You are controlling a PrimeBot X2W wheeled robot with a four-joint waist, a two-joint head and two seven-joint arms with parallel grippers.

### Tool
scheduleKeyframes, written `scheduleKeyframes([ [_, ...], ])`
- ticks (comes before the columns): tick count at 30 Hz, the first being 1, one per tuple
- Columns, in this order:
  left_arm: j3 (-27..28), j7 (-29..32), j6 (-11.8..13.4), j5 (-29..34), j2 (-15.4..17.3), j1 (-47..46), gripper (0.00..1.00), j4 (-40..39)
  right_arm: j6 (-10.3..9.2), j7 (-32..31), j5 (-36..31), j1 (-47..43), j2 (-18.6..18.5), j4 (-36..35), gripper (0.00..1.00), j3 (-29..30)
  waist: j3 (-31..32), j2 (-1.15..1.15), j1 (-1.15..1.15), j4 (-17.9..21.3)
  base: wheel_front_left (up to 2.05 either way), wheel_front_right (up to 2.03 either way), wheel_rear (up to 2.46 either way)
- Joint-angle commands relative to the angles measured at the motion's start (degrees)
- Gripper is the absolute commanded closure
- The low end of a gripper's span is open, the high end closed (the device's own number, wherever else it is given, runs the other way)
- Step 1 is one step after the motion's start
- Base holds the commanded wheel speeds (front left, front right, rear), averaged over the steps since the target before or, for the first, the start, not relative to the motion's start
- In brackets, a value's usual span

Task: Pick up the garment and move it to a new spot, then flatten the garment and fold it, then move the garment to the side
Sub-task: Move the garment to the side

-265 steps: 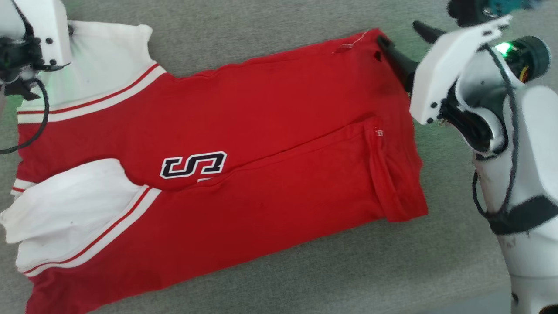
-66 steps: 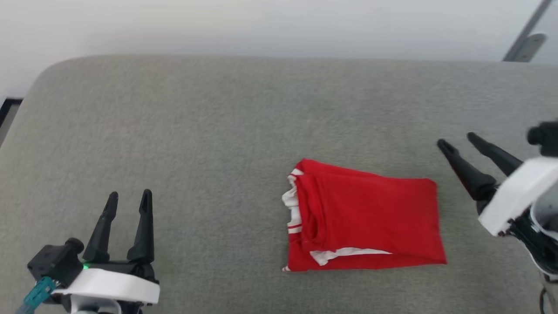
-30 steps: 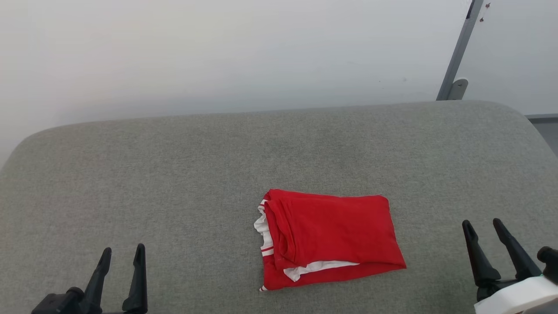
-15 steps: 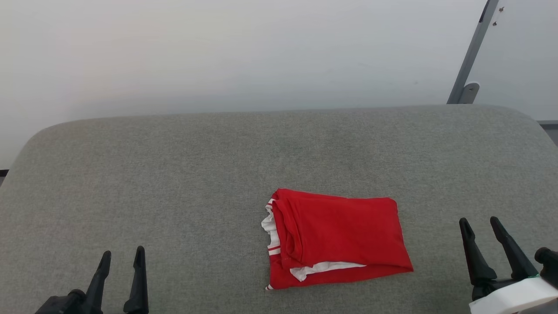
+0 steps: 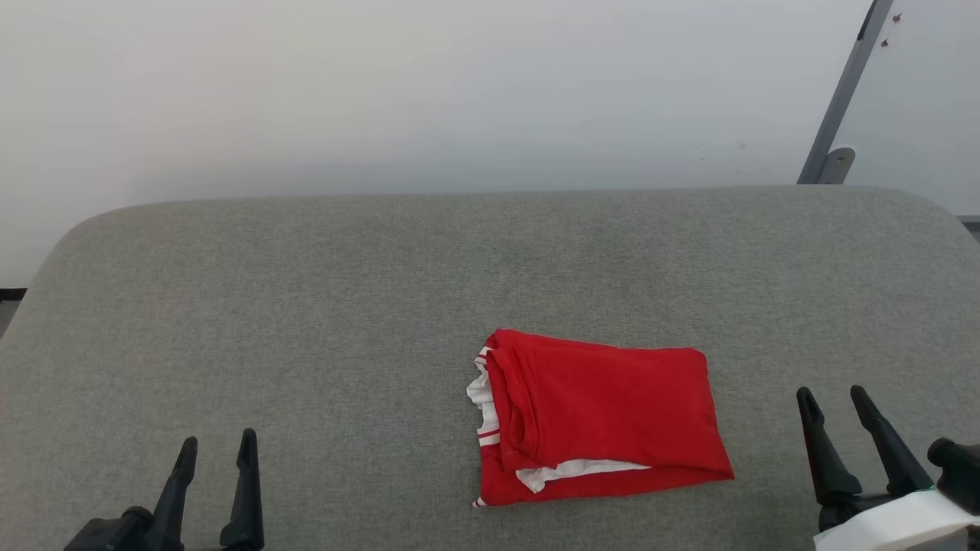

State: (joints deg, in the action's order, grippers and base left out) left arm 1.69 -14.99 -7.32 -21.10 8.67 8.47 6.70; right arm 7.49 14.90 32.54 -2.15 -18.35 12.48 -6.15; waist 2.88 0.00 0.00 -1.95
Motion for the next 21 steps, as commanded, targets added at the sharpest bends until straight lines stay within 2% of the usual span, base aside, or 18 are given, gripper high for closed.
scheduleKeyframes([
  [1,0.1,-0.3,-0.2,0.4,-0.1,-0.2,0.0,-0.3,0.01,0.3,-0.3,-0.3,0.3,0.0,0.0,-0.2,0.0,0.0,0.0,-0.1,0.0,0.0,0.0],
  [6,0.0,-0.3,-0.2,0.2,-0.1,-0.3,0.0,-0.4,0.01,0.3,1.0,0.5,-0.1,1.1,0.0,-1.6,-0.2,0.0,0.0,-0.5,0.0,0.0,0.0],
  [9,0.0,-0.3,-0.2,-0.2,0.1,-0.4,0.0,-0.6,0.01,-1.8,2.8,2.1,-1.1,2.4,0.0,-3.5,-0.4,0.0,0.0,-0.9,0.0,0.0,0.0],
  [13,-0.1,-0.3,-0.2,-0.5,0.4,-0.9,0.0,-0.9,0.01,-7.3,6.2,4.9,-3.4,3.2,0.0,-6.5,-1.1,0.0,0.0,-1.6,0.0,0.0,0.0],
  [21,-1.2,-0.3,-0.2,-0.6,-0.1,-2.9,0.0,-1.4,0.01,-22.9,13.3,10.3,-9.8,3.3,0.0,-10.6,-4.0,0.0,0.0,-4.4,0.0,0.0,0.0],
])
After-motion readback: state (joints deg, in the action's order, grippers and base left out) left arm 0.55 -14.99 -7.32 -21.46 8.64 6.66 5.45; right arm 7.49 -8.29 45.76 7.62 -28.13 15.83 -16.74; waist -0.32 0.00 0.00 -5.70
